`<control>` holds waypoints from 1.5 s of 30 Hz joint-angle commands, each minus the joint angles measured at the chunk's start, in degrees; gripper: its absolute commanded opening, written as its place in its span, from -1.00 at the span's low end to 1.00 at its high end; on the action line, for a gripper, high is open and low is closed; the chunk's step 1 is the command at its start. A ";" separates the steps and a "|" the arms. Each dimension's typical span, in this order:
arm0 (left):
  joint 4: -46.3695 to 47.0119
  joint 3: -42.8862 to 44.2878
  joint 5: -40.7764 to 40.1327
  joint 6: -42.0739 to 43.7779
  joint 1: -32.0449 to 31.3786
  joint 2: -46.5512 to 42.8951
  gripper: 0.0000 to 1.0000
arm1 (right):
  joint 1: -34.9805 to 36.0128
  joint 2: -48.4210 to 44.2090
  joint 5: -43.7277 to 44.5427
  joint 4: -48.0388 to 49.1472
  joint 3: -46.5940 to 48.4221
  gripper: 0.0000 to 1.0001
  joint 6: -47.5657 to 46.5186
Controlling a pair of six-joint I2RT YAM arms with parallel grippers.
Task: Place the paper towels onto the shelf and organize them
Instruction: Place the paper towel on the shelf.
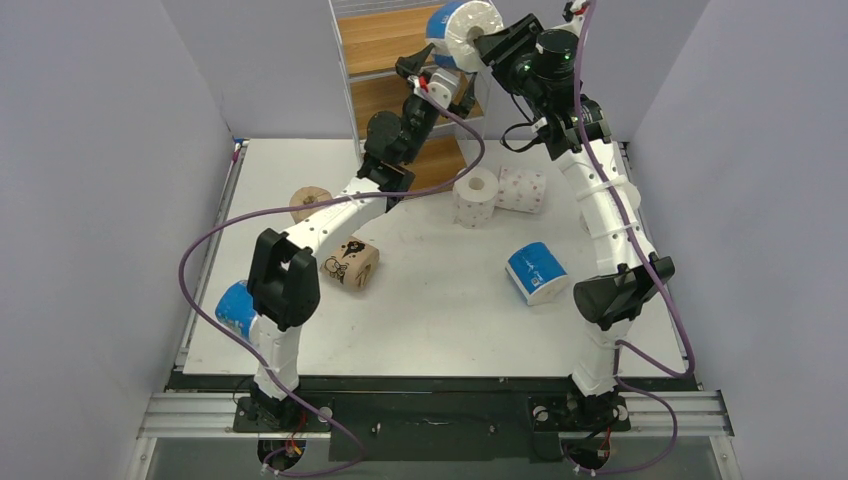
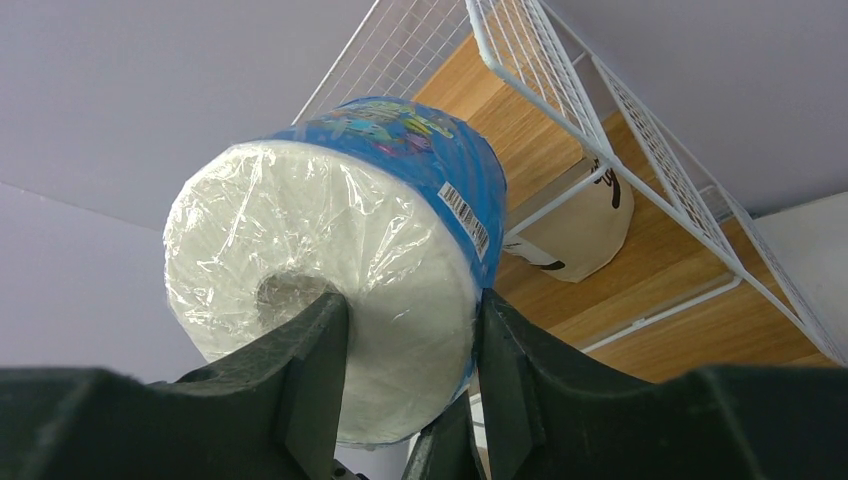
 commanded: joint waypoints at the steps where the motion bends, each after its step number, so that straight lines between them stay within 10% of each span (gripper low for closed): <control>1: -1.22 4.13 -3.07 -3.19 0.66 1.27 0.83 | 0.60 -1.18 -4.45 5.88 1.73 -0.19 1.34; 25: -5.99 10.77 -6.40 -8.60 2.32 2.83 0.73 | 0.19 -1.93 -5.80 6.71 1.43 0.64 2.35; 45: -19.47 25.28 -10.21 -19.82 4.43 9.64 0.55 | -2.06 -12.16 -7.30 14.35 -13.16 0.67 1.10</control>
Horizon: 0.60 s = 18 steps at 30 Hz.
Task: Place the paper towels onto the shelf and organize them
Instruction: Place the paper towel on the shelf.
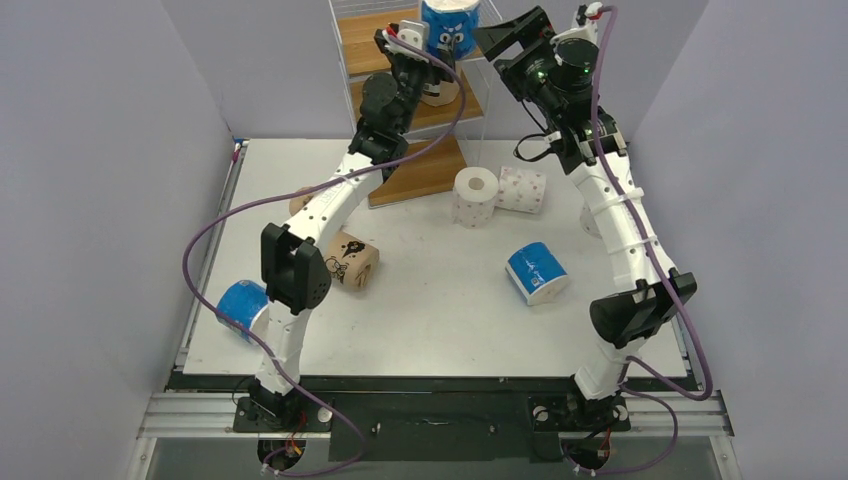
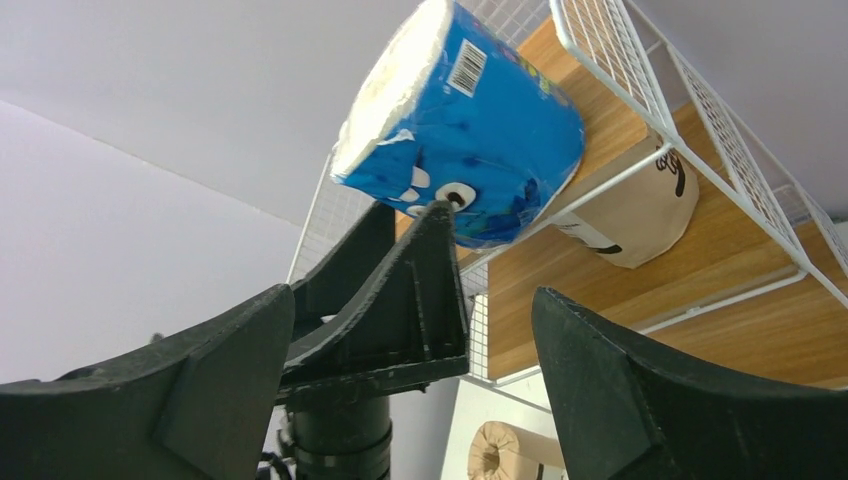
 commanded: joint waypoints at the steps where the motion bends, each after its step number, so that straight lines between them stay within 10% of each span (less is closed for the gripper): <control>1: -2.15 3.36 -0.60 -2.66 0.25 0.65 0.56 | -0.52 -4.66 -0.39 5.94 -1.44 0.67 -1.43; 10: -6.62 5.17 3.04 -3.76 -1.17 -4.93 1.00 | -0.62 -6.02 0.33 5.74 -2.31 0.67 -3.87; 18: -7.43 -8.91 -2.23 1.30 -6.19 -19.85 0.93 | -0.21 -6.51 2.29 5.82 -4.30 0.62 -9.35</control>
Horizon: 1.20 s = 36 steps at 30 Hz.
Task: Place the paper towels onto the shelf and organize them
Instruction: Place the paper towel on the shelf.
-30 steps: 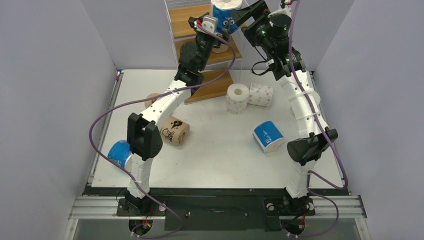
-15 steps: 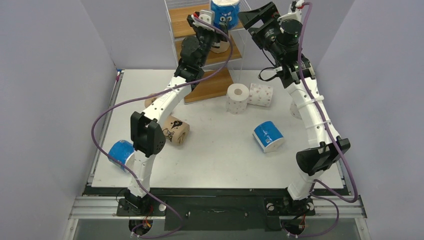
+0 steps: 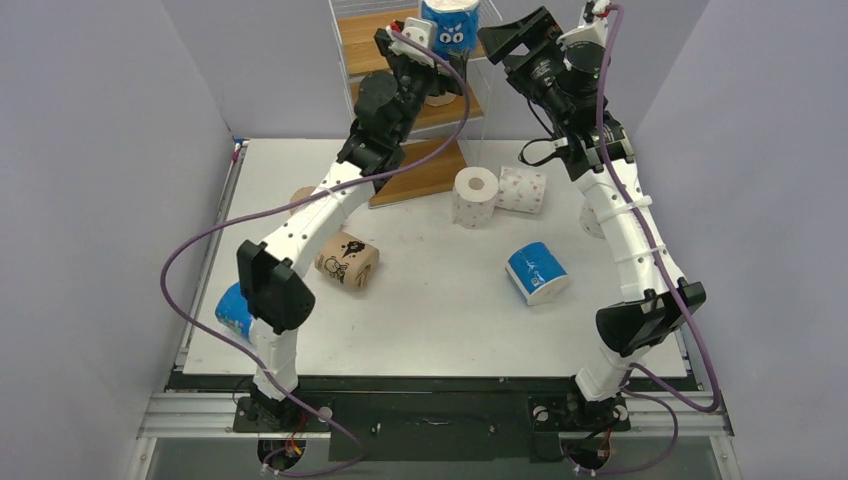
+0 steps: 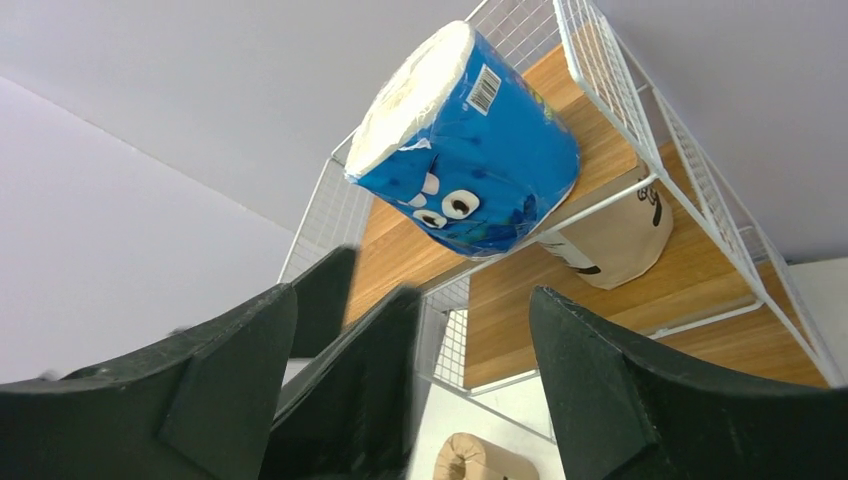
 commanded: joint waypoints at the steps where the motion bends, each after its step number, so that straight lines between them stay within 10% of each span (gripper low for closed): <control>1: 2.80 -8.89 -5.21 3.34 -3.71 -16.71 0.93 | 0.26 -2.21 1.83 3.06 -0.64 0.58 -5.28; 14: 0.49 -45.42 -23.71 -16.56 -7.89 -44.58 0.93 | 5.99 5.62 4.89 5.15 4.82 -0.17 -15.08; 36: -11.69 -74.97 -25.97 -28.12 -7.62 -73.85 0.93 | 6.98 13.48 5.08 8.83 9.18 -0.03 -12.12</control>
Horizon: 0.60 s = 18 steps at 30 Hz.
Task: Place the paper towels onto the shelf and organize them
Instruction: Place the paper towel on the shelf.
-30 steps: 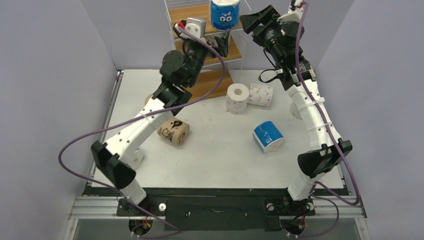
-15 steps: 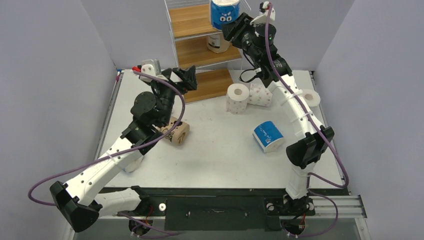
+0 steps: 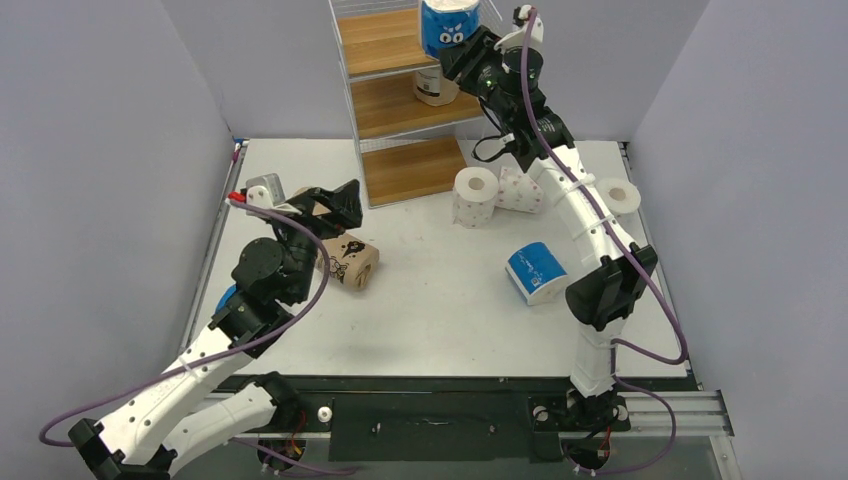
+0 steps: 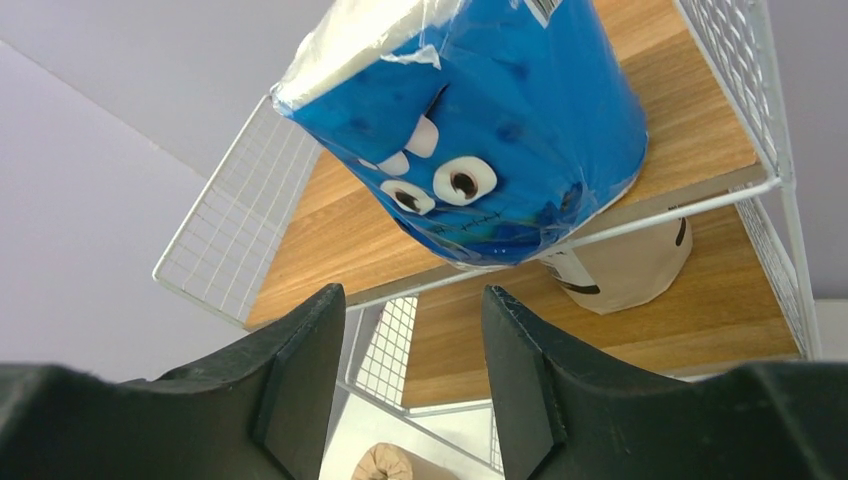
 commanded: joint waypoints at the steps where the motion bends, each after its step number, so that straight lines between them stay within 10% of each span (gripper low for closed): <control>1: -4.50 -1.14 0.73 -2.93 0.15 -4.10 0.93 | 0.23 0.48 1.29 4.76 2.56 -0.03 0.16; 18: -14.16 -8.38 -1.96 -5.17 0.19 -14.95 0.93 | -1.49 6.84 4.91 6.54 7.68 -0.04 0.80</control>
